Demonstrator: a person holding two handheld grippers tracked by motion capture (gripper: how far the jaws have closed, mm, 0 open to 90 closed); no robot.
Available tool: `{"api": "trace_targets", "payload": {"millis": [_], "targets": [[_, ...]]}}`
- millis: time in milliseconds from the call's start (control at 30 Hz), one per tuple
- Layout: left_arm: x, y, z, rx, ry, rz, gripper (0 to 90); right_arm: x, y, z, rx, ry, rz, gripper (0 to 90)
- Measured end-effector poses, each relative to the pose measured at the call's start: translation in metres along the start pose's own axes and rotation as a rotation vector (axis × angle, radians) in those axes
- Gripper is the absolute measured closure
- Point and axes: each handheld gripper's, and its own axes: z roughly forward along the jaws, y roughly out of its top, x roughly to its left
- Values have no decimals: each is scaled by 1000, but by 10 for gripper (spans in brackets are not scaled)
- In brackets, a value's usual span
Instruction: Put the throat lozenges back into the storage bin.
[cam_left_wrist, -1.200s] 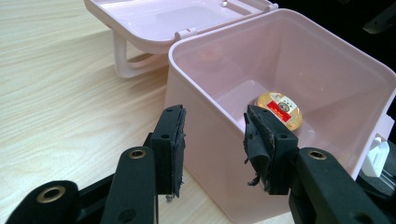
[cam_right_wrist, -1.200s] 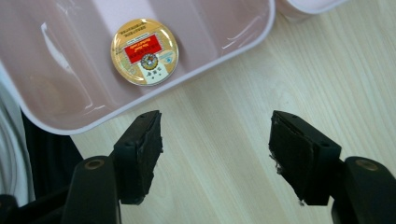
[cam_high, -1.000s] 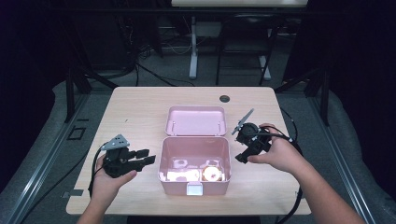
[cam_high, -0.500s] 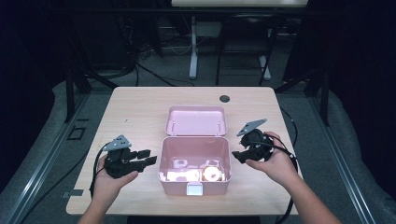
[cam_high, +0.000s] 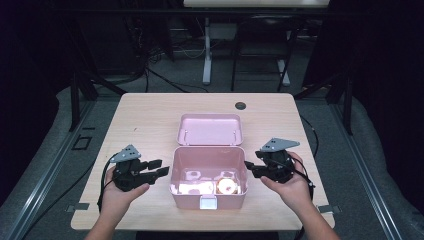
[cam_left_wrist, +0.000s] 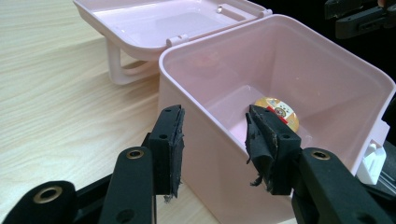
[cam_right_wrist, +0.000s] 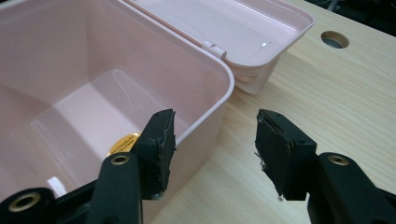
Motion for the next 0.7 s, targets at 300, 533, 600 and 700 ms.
{"api": "trace_targets", "payload": {"millis": [300, 533, 600, 700], "targets": [[-5, -1, 6, 12, -11, 4, 564, 8, -12, 3, -71, 25, 64, 446], [-8, -4, 13, 30, -12, 12, 576, 12, -18, 10, -66, 55, 83, 492], [-8, -4, 14, 25, -14, 14, 602, 12, -19, 10, -69, 61, 92, 512], [-9, -5, 16, 21, -14, 5, 616, 13, -20, 11, -73, 68, 102, 536]]}}
